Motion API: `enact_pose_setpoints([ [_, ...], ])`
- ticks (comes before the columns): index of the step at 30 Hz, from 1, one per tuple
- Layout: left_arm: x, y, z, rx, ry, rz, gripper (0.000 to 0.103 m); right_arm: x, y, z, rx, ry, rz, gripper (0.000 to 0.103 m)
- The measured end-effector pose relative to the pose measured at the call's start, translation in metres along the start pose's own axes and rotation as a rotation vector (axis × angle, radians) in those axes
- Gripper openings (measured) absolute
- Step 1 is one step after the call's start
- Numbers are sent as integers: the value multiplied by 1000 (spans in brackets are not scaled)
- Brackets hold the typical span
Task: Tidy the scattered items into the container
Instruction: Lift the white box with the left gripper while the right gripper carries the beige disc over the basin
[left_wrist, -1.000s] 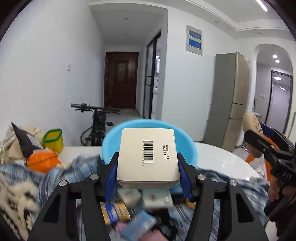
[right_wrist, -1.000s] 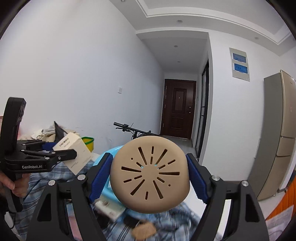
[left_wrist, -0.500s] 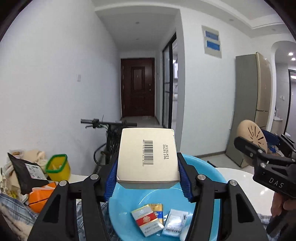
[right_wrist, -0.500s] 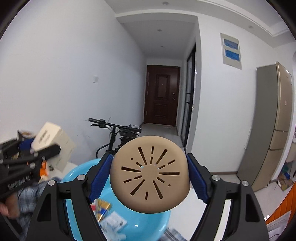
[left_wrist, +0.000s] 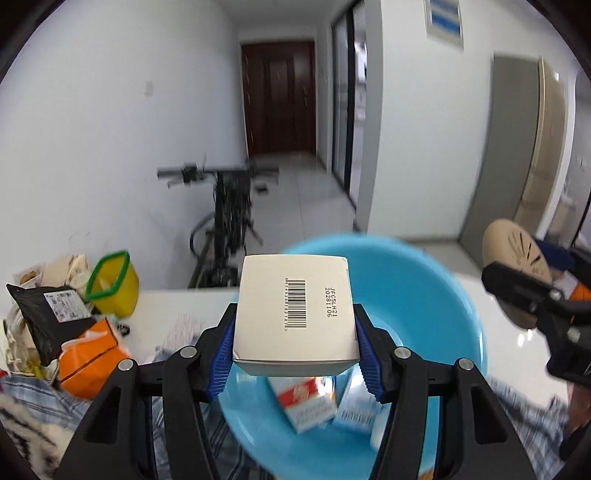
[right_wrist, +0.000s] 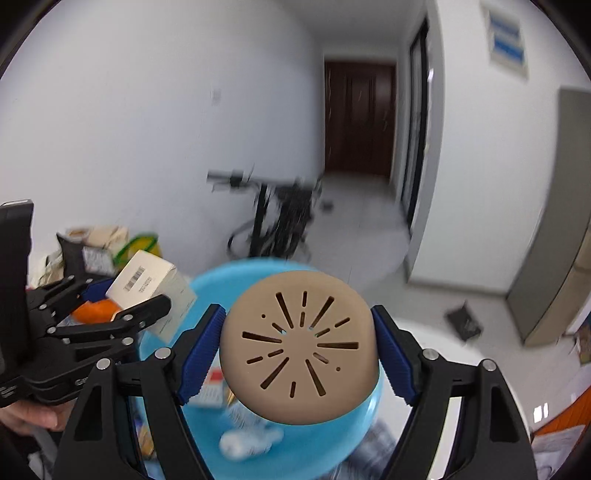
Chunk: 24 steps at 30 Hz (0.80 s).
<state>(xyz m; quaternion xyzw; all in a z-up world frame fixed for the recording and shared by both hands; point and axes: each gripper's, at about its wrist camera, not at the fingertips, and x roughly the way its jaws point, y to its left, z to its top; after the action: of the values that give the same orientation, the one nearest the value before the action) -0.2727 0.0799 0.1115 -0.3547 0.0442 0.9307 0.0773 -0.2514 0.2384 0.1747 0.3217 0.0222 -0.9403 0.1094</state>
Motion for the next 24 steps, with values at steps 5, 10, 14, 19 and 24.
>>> enact_pose_setpoints([
  [5, 3, -8, 0, 24, 65, -38, 60, 6, -16, 10, 58, 111, 22, 78],
  [10, 11, -6, 4, -1, 80, -87, 60, 23, -17, 12, 47, 121, 1, 78],
  [14, 49, -1, 3, -24, 137, -139, 60, 48, -20, -1, 77, 173, 17, 78],
  [19, 94, 3, -11, -60, 217, -138, 60, 82, -24, -26, 95, 250, 19, 78],
  [24, 114, 3, -26, -73, 263, -137, 60, 108, -23, -49, 87, 315, 26, 78],
])
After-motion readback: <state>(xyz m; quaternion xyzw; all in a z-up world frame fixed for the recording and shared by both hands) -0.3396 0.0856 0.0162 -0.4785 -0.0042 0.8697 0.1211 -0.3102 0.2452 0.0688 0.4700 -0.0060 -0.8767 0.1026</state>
